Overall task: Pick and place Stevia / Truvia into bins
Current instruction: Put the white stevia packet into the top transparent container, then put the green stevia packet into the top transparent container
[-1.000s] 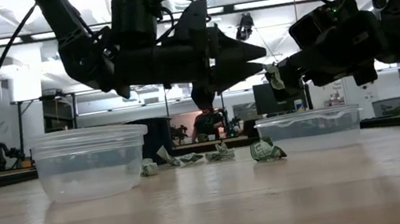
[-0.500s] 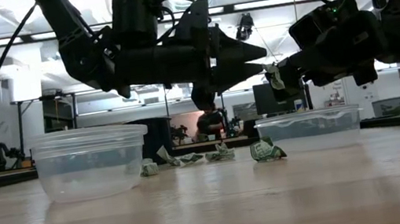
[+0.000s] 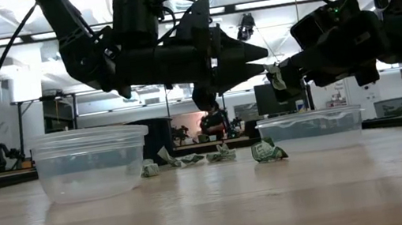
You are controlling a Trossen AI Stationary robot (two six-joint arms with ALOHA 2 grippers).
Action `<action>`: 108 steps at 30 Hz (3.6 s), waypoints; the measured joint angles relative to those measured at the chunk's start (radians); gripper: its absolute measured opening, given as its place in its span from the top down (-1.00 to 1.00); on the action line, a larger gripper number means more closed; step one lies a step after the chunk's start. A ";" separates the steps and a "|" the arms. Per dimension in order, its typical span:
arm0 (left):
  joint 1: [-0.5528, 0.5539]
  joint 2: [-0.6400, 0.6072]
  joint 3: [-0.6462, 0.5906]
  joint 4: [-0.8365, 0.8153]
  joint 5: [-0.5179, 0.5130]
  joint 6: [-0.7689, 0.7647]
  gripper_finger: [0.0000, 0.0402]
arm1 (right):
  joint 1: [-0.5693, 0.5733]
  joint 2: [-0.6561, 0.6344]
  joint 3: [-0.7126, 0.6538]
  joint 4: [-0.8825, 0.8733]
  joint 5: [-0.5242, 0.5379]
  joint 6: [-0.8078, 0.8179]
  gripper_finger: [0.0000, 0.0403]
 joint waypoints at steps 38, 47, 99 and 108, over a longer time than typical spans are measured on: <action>0.000 0.015 0.048 -0.044 -0.003 0.003 0.30 | -0.009 -0.002 -0.004 0.000 0.000 -0.003 -0.11; 0.000 0.018 0.052 -0.046 -0.004 0.008 0.30 | -0.046 -0.006 -0.023 0.000 -0.002 0.000 -0.11; 0.005 -0.690 -0.646 0.016 -0.004 0.365 0.30 | -0.040 -0.007 -0.014 -0.004 0.027 0.000 -0.11; 0.006 -0.865 -0.817 0.035 -0.141 0.372 0.30 | -0.040 -0.007 -0.014 -0.003 0.028 0.016 -0.11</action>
